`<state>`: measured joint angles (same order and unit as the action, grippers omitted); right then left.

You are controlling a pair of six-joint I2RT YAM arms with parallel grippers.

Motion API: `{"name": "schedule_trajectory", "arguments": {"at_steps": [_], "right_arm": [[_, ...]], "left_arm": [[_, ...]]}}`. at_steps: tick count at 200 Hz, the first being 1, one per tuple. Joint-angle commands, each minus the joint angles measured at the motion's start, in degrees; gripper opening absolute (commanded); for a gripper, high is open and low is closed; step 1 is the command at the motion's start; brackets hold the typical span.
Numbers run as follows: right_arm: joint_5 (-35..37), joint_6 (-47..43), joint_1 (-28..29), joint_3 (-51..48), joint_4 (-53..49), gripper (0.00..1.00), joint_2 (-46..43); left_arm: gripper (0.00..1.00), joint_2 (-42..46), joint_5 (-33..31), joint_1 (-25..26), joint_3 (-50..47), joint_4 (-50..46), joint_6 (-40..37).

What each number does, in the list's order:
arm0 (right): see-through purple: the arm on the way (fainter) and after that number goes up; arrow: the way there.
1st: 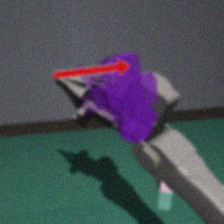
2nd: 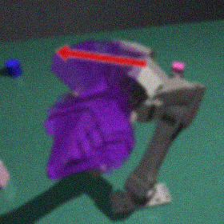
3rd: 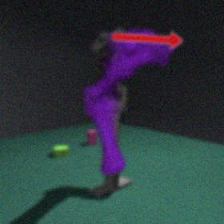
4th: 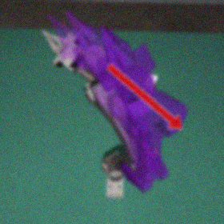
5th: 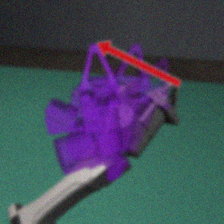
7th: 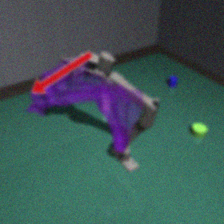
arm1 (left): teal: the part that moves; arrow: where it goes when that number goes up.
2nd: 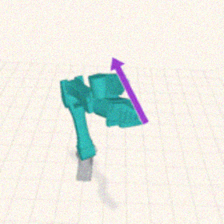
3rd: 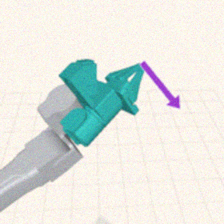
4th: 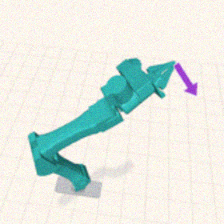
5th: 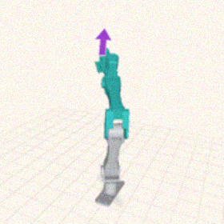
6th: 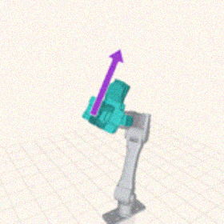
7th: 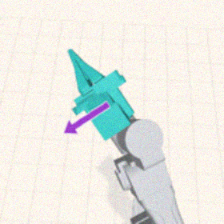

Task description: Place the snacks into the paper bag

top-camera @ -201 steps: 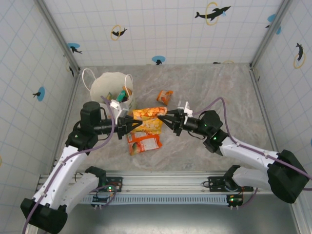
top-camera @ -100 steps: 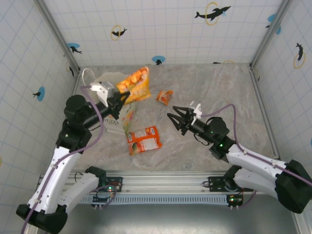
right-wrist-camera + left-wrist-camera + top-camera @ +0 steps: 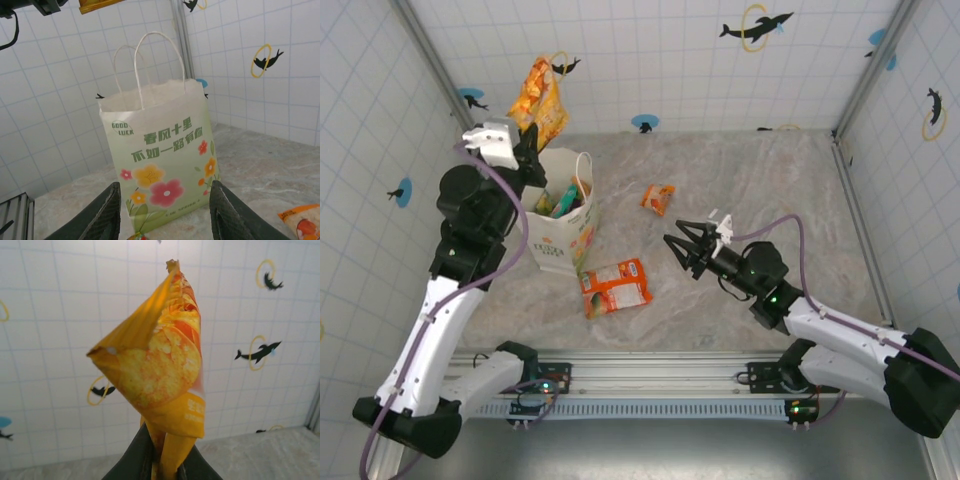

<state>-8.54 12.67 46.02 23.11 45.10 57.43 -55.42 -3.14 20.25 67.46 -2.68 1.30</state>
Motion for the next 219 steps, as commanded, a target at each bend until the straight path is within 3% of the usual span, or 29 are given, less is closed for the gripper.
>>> {"name": "schedule_trajectory", "arguments": {"at_steps": [1, 74, 87, 105, 120, 219], "right_arm": [[1.22, -0.27, 0.39, -0.92, -1.52, 0.49, -1.33], [0.44, -1.59, 0.62, 0.38, -3.48, 0.49, 0.17], [0.17, -1.59, 0.65, 0.55, -3.09, 0.49, 0.65], [-0.29, -1.6, 0.68, 1.27, -3.26, 0.5, 1.45], [-0.69, -1.59, 0.76, 1.8, -3.65, 0.5, 2.03], [-1.22, 6.85, 2.19, 6.79, -15.14, 0.52, 8.01]], "left_arm": [[0.14, -1.52, -3.88, 0.14, 2.11, -8.05, -0.72], [0.16, -1.78, -9.97, 0.14, -0.53, -19.0, 1.44], [0.24, -2.44, -10.78, 0.14, 0.08, -20.05, 1.47], [0.42, -2.61, -12.54, 0.14, 0.59, -20.26, 1.46], [0.44, -2.28, -13.1, 0.13, 0.82, -19.88, 1.34], [0.56, 3.22, -2.43, 0.12, -1.64, -21.66, 8.8]]}}
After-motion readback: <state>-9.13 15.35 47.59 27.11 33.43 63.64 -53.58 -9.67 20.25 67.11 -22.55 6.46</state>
